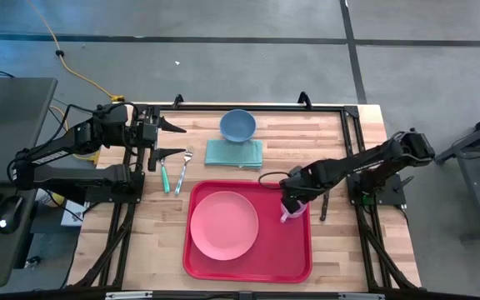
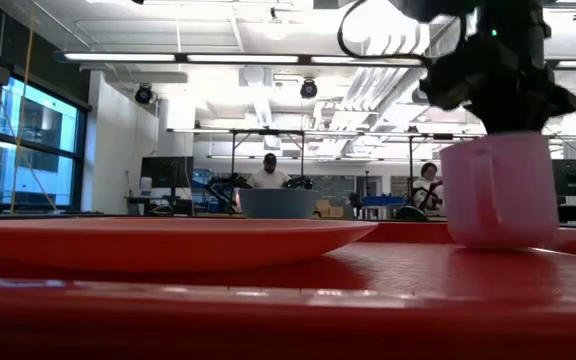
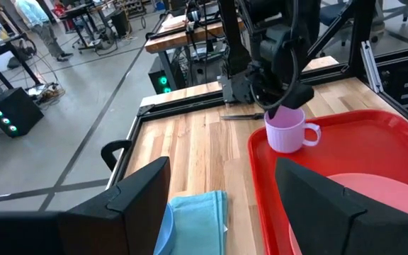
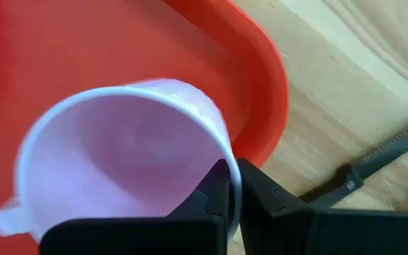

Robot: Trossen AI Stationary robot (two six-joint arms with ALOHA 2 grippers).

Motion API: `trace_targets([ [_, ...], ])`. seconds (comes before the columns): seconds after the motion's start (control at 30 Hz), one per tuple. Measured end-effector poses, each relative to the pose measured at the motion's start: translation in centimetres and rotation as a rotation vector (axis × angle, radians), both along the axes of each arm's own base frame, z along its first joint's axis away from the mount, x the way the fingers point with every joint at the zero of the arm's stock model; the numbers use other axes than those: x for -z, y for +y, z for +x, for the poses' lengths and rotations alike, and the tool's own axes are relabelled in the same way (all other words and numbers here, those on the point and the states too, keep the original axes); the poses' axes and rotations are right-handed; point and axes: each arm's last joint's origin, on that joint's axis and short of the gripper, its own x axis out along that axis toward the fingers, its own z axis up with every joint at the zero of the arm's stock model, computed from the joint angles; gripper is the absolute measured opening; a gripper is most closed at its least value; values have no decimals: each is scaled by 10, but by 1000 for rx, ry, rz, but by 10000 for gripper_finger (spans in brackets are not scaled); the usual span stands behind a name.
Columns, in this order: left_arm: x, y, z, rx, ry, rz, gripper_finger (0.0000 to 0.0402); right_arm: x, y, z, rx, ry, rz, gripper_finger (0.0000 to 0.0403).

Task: Set up tray
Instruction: Adjust the purple mug

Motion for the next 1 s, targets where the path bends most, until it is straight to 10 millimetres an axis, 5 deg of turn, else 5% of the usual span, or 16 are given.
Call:
trace_targets([
  [0.53, 0, 0, 0, -9, -1, -12, 287, 7, -16, 4, 2, -39, -4, 0],
  [1.0, 0, 0, 0, -10, -2, -20, 287, -11, -30, -12, 26, -41, -34, 0],
])
